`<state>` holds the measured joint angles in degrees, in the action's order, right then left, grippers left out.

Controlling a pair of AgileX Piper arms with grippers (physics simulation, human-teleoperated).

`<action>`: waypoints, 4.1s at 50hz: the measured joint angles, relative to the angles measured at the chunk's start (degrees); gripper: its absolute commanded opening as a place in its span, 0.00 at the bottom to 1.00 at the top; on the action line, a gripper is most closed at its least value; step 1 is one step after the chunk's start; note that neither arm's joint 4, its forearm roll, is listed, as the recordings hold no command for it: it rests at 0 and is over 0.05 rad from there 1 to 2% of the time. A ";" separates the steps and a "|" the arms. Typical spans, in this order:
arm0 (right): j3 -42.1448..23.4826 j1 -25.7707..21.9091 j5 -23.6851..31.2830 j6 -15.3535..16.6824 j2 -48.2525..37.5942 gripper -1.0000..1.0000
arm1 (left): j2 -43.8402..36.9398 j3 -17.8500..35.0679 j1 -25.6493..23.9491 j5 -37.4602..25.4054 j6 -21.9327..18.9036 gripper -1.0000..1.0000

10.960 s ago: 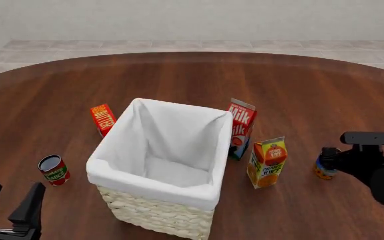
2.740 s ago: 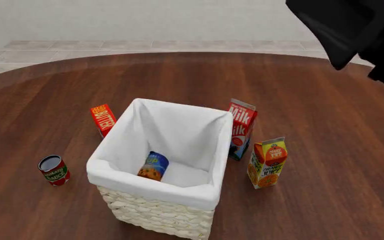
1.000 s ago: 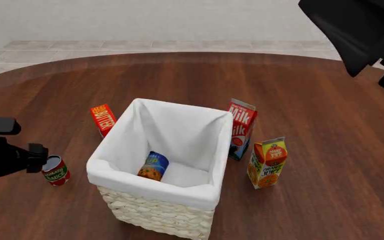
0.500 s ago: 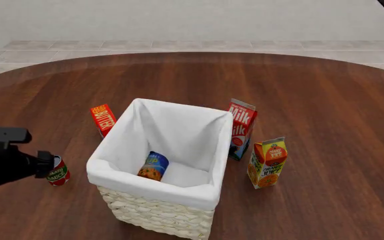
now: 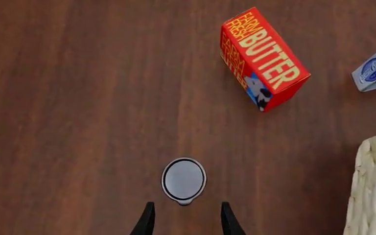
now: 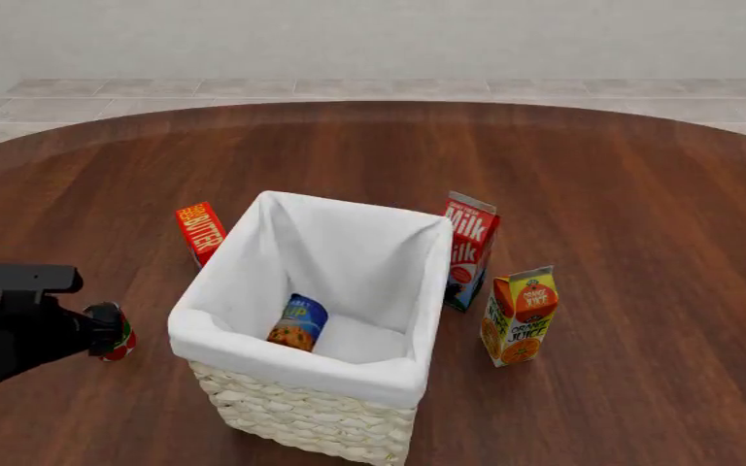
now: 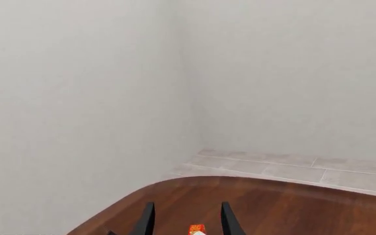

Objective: Pick up the alphabet soup and the tomato sauce, and put them in the basket.

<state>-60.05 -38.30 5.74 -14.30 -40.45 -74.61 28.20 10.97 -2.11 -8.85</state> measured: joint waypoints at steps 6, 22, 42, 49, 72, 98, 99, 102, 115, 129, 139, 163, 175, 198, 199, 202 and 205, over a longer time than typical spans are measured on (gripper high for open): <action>-0.16 -0.07 0.09 0.12 -0.24 1.00 | -1.76 -0.78 0.22 2.24 -0.14 1.00; -0.70 -0.27 0.22 0.42 -1.13 1.00 | -6.74 -1.94 1.26 7.66 -0.81 1.00; -1.57 -0.77 0.46 0.74 -2.12 1.00 | -11.66 -1.56 2.41 11.82 -1.73 1.00; -1.75 -0.81 0.57 0.85 -2.31 1.00 | -13.01 -1.54 2.34 12.99 -1.68 1.00; -1.46 -0.75 0.43 0.88 -2.45 1.00 | -15.18 -1.54 1.35 15.22 -0.75 0.00; -0.72 -0.76 -0.07 0.49 -2.18 1.00 | -12.64 -1.12 1.49 13.50 -0.09 0.00; -0.72 -0.76 -0.08 0.48 -2.17 1.00 | -12.23 -1.03 1.50 13.13 -0.13 0.00; -0.74 -0.79 -0.11 0.46 -2.12 1.00 | -10.92 -0.68 1.63 11.97 -0.31 0.00; -1.09 -1.15 -0.13 0.39 -1.79 1.00 | -3.67 1.70 2.89 5.20 -1.45 0.00; -1.58 -1.60 0.17 0.45 -1.20 1.00 | 3.89 5.63 2.49 -2.92 -3.04 0.00; -2.08 -1.65 0.43 0.48 -0.65 1.00 | 8.82 9.75 0.10 -8.56 -3.27 0.00; -1.21 -1.53 -0.13 0.07 0.14 1.00 | 15.18 22.53 -8.77 -20.48 -3.23 0.00; -0.32 -1.51 -0.68 -0.50 0.54 1.00 | 14.79 28.63 -15.56 -23.74 -1.95 0.00; 0.22 -2.14 -1.57 -1.19 1.06 1.00 | 10.11 34.45 -29.31 -23.97 -1.45 0.00; 0.23 -2.17 -1.59 -1.19 1.06 1.00 | 9.87 34.59 -29.86 -23.96 -1.47 0.00; 0.30 -2.27 -1.68 -1.22 1.02 1.00 | 9.13 35.01 -31.43 -23.94 -1.65 0.00; 0.36 -2.38 -1.75 -1.24 0.96 1.00 | 8.38 35.53 -32.99 -24.02 -1.96 0.00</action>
<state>-59.69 -40.68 3.99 -15.55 -39.49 -66.22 63.73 -22.03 -26.12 -10.81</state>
